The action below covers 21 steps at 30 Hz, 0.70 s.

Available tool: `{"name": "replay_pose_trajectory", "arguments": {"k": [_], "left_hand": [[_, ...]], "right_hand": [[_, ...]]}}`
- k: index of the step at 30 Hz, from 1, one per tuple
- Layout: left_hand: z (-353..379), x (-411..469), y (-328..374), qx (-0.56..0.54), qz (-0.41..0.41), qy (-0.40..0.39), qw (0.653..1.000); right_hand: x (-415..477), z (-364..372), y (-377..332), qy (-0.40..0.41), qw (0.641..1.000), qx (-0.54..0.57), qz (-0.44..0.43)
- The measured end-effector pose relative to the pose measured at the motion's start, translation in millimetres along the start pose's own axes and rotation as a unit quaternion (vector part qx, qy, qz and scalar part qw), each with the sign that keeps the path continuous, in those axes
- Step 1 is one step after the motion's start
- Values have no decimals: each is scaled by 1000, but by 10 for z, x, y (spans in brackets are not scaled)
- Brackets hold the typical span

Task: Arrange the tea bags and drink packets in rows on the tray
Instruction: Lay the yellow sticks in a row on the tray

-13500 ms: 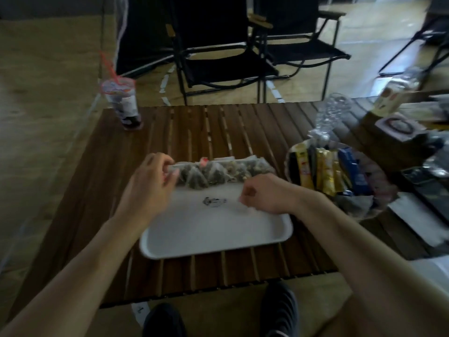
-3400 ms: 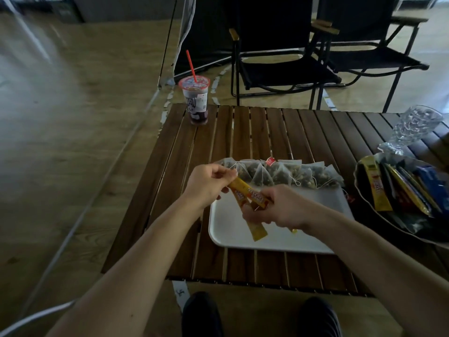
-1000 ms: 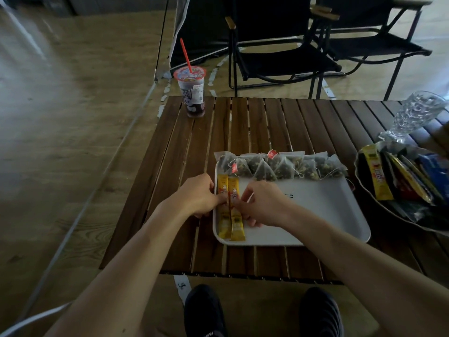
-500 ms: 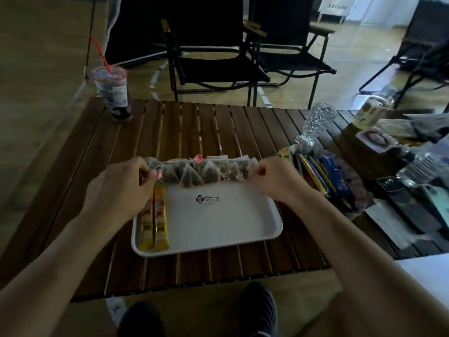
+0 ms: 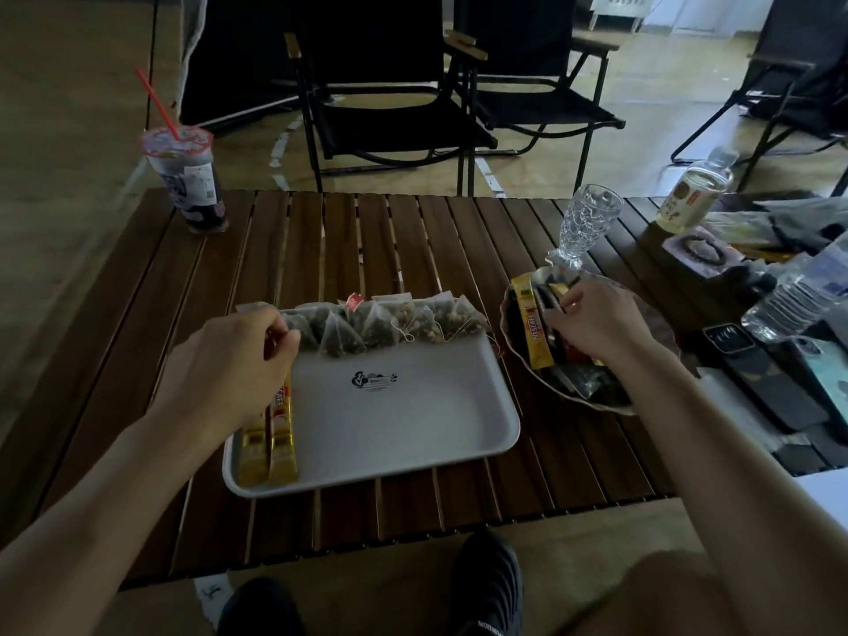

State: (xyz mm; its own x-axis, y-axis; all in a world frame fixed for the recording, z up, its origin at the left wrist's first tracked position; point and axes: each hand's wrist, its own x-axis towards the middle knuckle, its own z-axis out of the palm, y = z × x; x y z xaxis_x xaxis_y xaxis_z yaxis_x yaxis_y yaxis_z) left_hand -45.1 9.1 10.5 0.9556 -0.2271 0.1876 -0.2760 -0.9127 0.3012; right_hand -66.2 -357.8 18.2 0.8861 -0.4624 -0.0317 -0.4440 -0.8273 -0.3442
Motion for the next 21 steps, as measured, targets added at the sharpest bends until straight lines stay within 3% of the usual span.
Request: {"name": "replay_pose_trajectory", "arguments": {"k": [6, 21], "left_hand": [[18, 13, 22, -5, 3, -16, 1000], [-46, -11, -115, -11, 0, -14, 1000]], "right_hand": [[90, 181, -27, -68, 997, -36, 18], [48, 238, -98, -74, 995, -53, 33]]}}
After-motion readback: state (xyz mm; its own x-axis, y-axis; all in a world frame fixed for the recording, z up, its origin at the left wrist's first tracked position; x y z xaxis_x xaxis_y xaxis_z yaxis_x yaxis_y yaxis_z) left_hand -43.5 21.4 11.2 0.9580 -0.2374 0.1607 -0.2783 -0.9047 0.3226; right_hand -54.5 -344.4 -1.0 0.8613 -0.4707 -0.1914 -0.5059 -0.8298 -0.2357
